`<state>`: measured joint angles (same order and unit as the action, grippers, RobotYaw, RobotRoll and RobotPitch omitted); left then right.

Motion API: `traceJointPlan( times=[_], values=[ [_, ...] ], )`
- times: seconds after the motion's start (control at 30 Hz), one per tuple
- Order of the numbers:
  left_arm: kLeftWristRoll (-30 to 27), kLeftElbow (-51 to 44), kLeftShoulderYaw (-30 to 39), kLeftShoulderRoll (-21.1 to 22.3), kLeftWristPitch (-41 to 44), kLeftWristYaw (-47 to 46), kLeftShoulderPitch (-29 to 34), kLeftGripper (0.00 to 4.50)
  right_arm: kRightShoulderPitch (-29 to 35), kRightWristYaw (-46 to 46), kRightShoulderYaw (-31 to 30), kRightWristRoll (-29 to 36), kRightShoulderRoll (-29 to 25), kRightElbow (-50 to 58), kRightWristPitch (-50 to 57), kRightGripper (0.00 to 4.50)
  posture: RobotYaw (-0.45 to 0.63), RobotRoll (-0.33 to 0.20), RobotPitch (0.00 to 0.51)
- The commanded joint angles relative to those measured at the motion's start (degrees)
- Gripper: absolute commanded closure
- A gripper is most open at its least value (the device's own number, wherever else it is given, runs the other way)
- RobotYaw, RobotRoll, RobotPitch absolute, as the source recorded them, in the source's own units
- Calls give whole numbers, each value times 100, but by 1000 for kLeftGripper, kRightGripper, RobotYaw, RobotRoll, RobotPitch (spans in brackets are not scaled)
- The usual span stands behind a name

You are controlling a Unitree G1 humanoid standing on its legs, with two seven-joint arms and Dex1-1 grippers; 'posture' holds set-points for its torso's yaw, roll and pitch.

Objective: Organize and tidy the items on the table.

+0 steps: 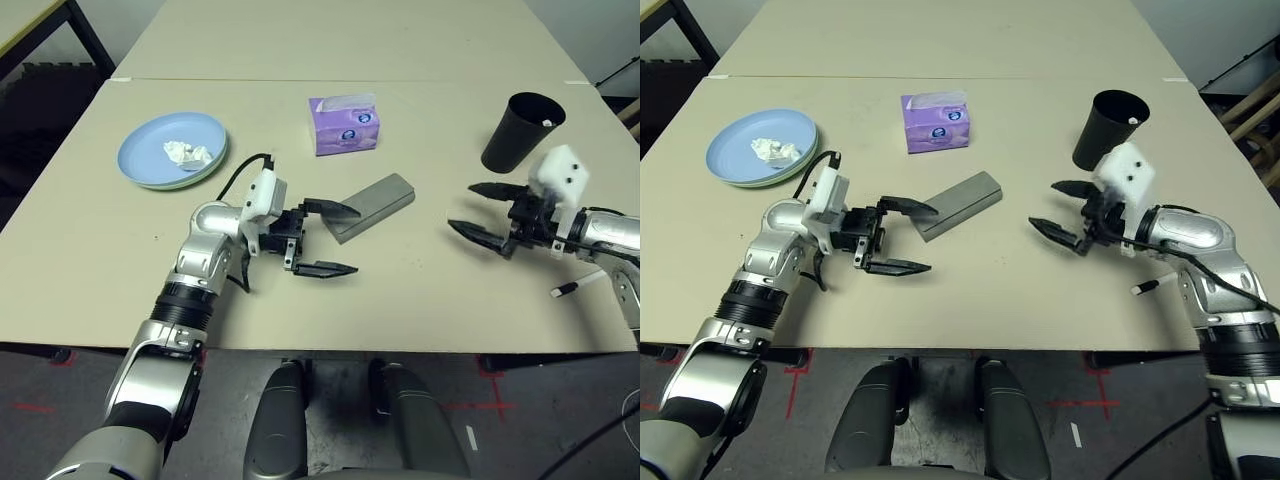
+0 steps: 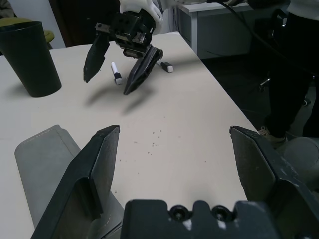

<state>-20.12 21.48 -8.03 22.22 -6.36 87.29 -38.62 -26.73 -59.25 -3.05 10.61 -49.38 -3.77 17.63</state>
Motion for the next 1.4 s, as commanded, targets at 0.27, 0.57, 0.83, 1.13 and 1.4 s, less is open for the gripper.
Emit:
traceJointPlan(
  times=[0.27, 0.57, 0.83, 1.13, 1.4],
  values=[
    [153, 260, -108, -71, -325, -19, -8, 12, -954, -2529, -1421, -1662, -2002, -637, -1371, 0, 69, 0, 186],
    [211, 450, -85, -130, -425, -117, -90, 12, -773, -2680, -1531, -2354, -2038, -1031, -2533, 0, 59, 0, 197],
    [220, 459, -69, -108, -400, -177, -117, 12, -478, -2669, -1409, -2231, -1888, -854, -2957, 0, 60, 0, 206],
    [224, 468, -54, -63, -364, -207, -150, 12, -447, -2739, -1484, -2377, -1942, -904, -3430, 0, 63, 0, 209],
    [228, 441, -51, -25, -349, -241, -121, 12, -491, -2801, -1518, -2550, -1938, -937, -3553, 0, 69, 0, 213]
  ],
)
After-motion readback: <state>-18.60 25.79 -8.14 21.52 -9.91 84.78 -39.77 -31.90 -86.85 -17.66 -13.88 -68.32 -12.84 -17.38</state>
